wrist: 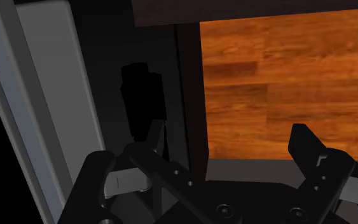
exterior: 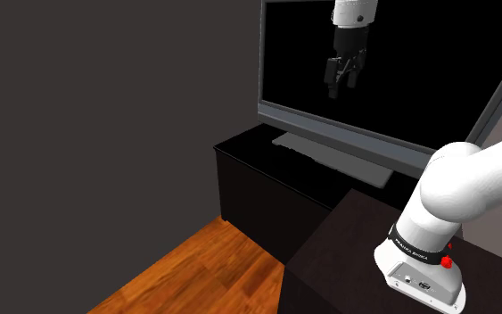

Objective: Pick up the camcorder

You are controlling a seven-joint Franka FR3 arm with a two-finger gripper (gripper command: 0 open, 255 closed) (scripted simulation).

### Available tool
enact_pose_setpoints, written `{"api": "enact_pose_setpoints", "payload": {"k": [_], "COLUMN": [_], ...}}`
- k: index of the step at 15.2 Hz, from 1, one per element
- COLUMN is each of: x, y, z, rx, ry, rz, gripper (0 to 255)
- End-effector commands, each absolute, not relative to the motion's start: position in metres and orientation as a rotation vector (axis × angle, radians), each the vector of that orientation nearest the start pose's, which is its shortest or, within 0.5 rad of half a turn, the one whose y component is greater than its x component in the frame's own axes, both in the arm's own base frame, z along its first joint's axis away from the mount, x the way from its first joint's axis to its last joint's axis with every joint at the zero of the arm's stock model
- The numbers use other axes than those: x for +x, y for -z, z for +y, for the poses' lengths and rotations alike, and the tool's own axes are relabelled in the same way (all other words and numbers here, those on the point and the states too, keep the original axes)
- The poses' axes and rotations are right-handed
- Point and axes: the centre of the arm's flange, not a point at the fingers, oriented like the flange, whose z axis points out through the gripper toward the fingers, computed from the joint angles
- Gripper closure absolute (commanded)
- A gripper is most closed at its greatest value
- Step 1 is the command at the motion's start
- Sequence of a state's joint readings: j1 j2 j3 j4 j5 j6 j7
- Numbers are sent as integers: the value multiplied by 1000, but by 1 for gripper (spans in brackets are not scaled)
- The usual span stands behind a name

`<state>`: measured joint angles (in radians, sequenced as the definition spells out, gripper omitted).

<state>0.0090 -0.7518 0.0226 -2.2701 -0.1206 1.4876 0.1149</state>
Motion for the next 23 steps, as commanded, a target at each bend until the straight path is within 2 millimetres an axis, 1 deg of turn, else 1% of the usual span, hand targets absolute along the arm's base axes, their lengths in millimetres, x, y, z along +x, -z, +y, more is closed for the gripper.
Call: {"api": "enact_pose_setpoints", "payload": {"k": [1,12,23], "x": [308,362,420], "y": [-614,-502,-391], "z": [-1,-75,-145], "rx": [-3275,-3274,-3272], "ry": [-35,-9,16], "rz": [160,101,41], "gripper": [0,0,0]}}
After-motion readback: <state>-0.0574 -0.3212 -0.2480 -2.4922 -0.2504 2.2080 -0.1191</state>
